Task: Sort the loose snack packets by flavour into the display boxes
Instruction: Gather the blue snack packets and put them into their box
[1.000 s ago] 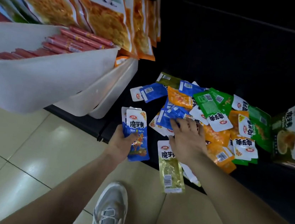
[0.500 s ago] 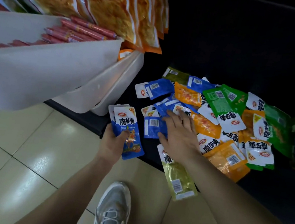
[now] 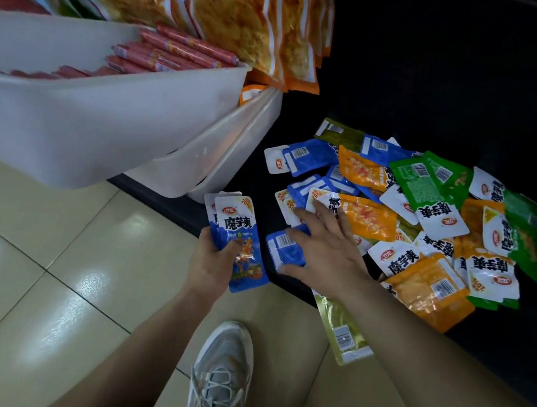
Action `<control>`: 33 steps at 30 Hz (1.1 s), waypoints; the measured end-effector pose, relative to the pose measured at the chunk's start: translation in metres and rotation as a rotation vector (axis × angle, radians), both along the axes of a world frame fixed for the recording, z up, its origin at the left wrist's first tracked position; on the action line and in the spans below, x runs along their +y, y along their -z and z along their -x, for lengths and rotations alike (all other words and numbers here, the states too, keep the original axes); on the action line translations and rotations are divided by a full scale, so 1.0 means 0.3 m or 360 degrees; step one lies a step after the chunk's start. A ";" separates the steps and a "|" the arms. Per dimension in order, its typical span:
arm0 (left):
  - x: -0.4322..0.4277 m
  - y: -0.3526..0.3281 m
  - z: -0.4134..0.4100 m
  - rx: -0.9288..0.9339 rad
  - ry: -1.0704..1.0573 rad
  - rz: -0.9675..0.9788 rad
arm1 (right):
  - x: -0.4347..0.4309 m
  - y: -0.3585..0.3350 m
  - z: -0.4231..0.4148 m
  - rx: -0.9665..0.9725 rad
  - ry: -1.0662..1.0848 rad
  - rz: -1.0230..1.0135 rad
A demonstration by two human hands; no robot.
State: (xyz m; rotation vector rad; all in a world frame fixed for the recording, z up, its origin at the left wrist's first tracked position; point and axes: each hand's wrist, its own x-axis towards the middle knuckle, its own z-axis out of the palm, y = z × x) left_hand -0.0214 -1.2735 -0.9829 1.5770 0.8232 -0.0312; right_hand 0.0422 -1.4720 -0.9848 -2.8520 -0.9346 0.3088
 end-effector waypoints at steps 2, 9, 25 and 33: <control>0.006 -0.006 0.004 -0.0003 0.0004 -0.0001 | 0.008 0.010 -0.001 -0.0112 -0.0023 -0.0084; 0.024 -0.020 0.036 0.0039 0.0004 0.0042 | 0.007 0.008 -0.021 -0.0073 -0.0083 0.0029; 0.159 -0.024 0.166 0.0142 -0.0079 0.0021 | 0.172 0.053 0.193 -0.0376 0.0122 -0.0048; 0.151 -0.022 0.190 0.0138 -0.0103 0.0009 | 0.190 0.032 0.216 -0.0046 0.0031 -0.0206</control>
